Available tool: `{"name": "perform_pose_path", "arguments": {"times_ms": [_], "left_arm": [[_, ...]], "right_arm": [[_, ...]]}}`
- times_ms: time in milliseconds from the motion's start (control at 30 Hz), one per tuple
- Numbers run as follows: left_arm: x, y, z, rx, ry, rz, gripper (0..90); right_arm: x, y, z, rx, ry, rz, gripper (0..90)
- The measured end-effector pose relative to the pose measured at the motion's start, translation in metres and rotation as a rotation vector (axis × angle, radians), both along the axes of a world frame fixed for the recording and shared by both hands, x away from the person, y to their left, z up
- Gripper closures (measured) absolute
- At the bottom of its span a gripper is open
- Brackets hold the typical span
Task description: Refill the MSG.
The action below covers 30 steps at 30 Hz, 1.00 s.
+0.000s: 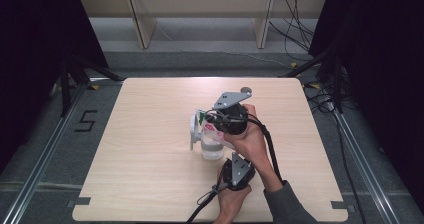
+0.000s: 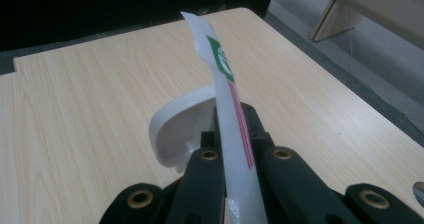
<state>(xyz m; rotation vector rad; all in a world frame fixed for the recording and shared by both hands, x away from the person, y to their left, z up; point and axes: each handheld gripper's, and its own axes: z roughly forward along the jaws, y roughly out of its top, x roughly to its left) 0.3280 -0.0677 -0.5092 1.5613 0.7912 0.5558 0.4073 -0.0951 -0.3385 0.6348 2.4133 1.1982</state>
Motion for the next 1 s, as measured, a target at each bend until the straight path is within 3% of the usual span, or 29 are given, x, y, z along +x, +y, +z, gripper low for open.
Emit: {"name": "perform_pose_path", "arguments": {"times_ms": [767,1000], "left_arm": [[0.0014,0.0013,0.0004,-0.009,0.002,-0.006,83.9],[0.0018,0.0016,0.0003,-0.010,0.006,-0.007,83.9]], "right_arm": [[-0.0011,0.0038,-0.0011,-0.004,-0.012,0.003,90.0],[-0.0011,0.0040,-0.0016,-0.003,0.008,-0.005,90.0]]}}
